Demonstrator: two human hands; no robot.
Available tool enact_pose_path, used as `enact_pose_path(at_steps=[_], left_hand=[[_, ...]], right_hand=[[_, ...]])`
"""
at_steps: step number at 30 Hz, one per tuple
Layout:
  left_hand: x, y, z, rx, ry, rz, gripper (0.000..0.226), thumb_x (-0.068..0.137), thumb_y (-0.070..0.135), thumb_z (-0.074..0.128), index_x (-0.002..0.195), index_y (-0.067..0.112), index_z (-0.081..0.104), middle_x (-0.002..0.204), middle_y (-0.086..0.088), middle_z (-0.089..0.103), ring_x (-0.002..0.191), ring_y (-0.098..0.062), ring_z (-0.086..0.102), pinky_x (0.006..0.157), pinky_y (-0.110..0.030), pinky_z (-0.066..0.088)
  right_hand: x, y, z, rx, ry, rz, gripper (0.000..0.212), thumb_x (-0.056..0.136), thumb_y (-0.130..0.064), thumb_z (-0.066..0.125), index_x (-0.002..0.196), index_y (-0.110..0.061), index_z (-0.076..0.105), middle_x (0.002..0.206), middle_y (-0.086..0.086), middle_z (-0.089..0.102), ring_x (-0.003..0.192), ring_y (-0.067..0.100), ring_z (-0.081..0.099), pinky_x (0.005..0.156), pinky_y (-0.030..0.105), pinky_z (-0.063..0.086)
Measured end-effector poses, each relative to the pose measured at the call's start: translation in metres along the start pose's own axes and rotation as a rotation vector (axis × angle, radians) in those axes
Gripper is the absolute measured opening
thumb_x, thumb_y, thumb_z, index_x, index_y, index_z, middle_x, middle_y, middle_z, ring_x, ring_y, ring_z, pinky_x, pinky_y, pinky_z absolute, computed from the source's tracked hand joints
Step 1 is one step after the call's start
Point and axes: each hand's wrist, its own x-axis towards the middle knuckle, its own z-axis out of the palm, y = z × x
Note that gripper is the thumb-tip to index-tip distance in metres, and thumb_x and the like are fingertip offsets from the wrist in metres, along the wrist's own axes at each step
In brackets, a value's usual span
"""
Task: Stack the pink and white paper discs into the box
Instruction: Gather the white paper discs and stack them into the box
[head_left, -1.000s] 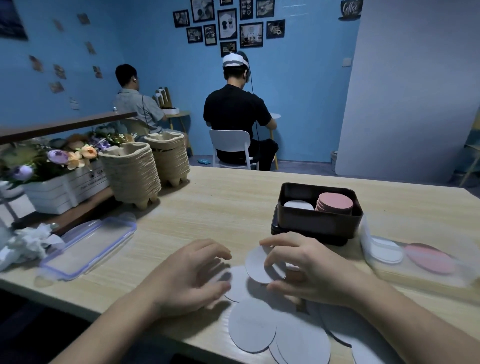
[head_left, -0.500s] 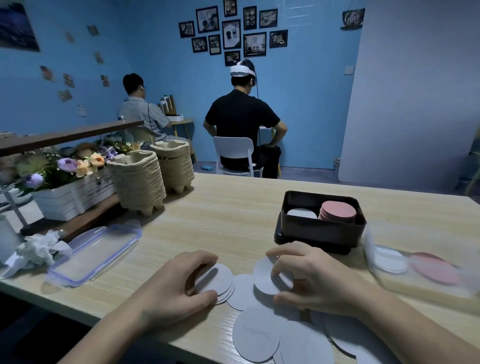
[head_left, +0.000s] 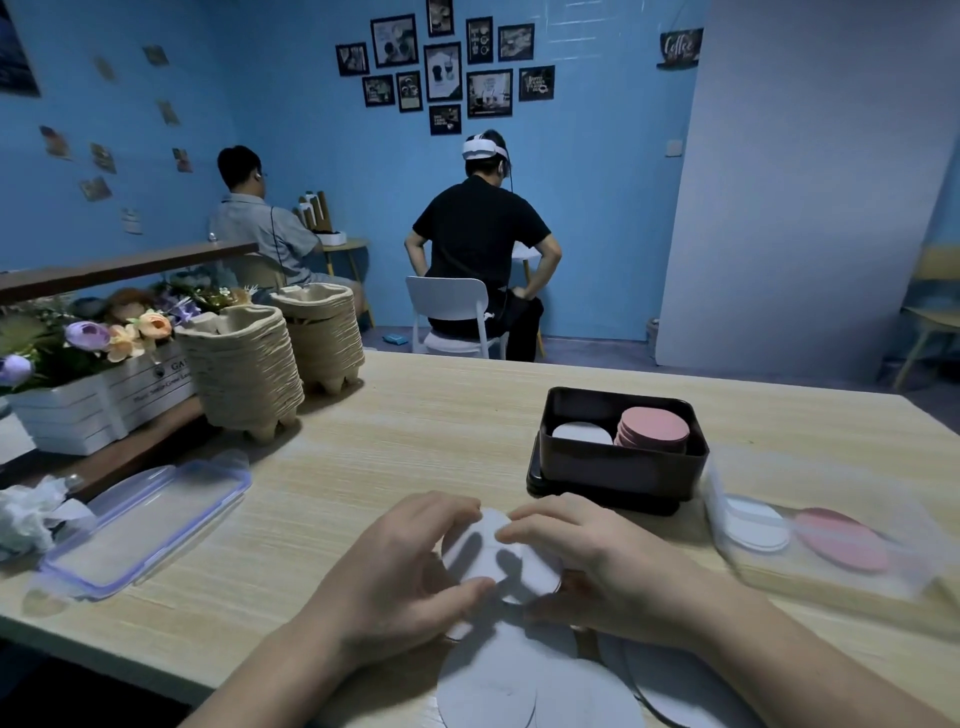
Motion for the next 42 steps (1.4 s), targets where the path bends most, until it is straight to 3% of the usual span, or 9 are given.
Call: enact_pose_path(at_steps=[7, 13, 15, 19, 25, 33, 36, 42], left_hand=[[0.012, 0.009, 0.014, -0.001, 0.025, 0.056, 0.050, 0.086, 0.054, 0.072, 0.124, 0.024, 0.061, 0.125, 0.011, 0.066, 0.117, -0.007, 0.060, 0.095, -0.029, 0.050], [0.007, 0.007, 0.017, -0.038, 0.020, 0.070, 0.057, 0.087, 0.066, 0.068, 0.127, 0.029, 0.054, 0.136, 0.012, 0.063, 0.125, -0.003, 0.057, 0.099, -0.024, 0.049], [0.003, 0.003, 0.014, -0.071, 0.043, 0.052, 0.053, 0.085, 0.061, 0.073, 0.127, 0.034, 0.053, 0.137, 0.014, 0.063, 0.127, 0.000, 0.057, 0.100, -0.023, 0.050], [0.001, 0.001, 0.011, -0.088, 0.108, 0.094, 0.031, 0.086, 0.040, 0.075, 0.110, 0.024, 0.063, 0.123, 0.013, 0.071, 0.127, 0.003, 0.058, 0.097, -0.025, 0.051], [0.004, -0.002, 0.015, -0.126, 0.082, 0.125, 0.027, 0.086, 0.036, 0.081, 0.108, 0.026, 0.069, 0.127, 0.011, 0.069, 0.120, -0.001, 0.063, 0.092, -0.027, 0.056], [0.003, 0.004, 0.016, 0.086, 0.069, 0.164, 0.030, 0.082, 0.043, 0.080, 0.102, 0.025, 0.068, 0.117, 0.010, 0.066, 0.102, -0.009, 0.063, 0.080, -0.025, 0.054], [0.004, 0.007, 0.018, 0.152, 0.075, 0.191, 0.029, 0.079, 0.044, 0.079, 0.097, 0.023, 0.068, 0.113, 0.005, 0.068, 0.097, -0.014, 0.064, 0.077, -0.030, 0.054], [0.000, 0.010, 0.009, 0.196, 0.000, 0.155, 0.034, 0.086, 0.052, 0.072, 0.109, 0.028, 0.064, 0.123, 0.011, 0.065, 0.108, -0.011, 0.062, 0.086, -0.031, 0.051]], right_hand=[[0.001, 0.002, -0.002, 0.016, 0.036, -0.023, 0.026, 0.092, -0.051, 0.070, 0.107, -0.033, 0.058, 0.140, -0.010, 0.049, 0.127, 0.013, 0.050, 0.095, 0.037, 0.051], [0.000, -0.003, -0.005, 0.052, 0.102, -0.043, 0.023, 0.095, -0.052, 0.066, 0.095, -0.030, 0.059, 0.139, -0.006, 0.054, 0.127, 0.006, 0.051, 0.095, 0.022, 0.049], [-0.001, -0.003, -0.005, 0.045, 0.131, -0.050, 0.021, 0.096, -0.048, 0.069, 0.095, -0.030, 0.058, 0.139, -0.004, 0.056, 0.128, 0.008, 0.052, 0.096, 0.020, 0.047], [-0.001, -0.002, -0.005, 0.051, 0.181, -0.049, 0.024, 0.095, -0.051, 0.069, 0.094, -0.030, 0.058, 0.142, -0.003, 0.057, 0.132, 0.007, 0.050, 0.101, 0.016, 0.043], [-0.001, -0.001, -0.004, 0.048, 0.156, -0.054, 0.023, 0.091, -0.051, 0.071, 0.094, -0.034, 0.056, 0.147, -0.001, 0.056, 0.135, 0.009, 0.050, 0.104, 0.009, 0.037], [-0.001, -0.003, -0.006, 0.030, 0.059, -0.056, 0.024, 0.087, -0.049, 0.074, 0.099, -0.035, 0.058, 0.153, 0.000, 0.050, 0.139, 0.012, 0.049, 0.103, 0.020, 0.045], [0.000, -0.003, -0.006, -0.020, 0.081, -0.087, 0.021, 0.087, -0.045, 0.075, 0.094, -0.033, 0.059, 0.145, -0.002, 0.056, 0.129, 0.014, 0.057, 0.095, 0.024, 0.052], [-0.001, -0.005, -0.003, -0.052, 0.114, -0.098, 0.027, 0.086, -0.054, 0.071, 0.095, -0.031, 0.062, 0.137, 0.000, 0.061, 0.120, 0.016, 0.062, 0.088, 0.030, 0.057]])
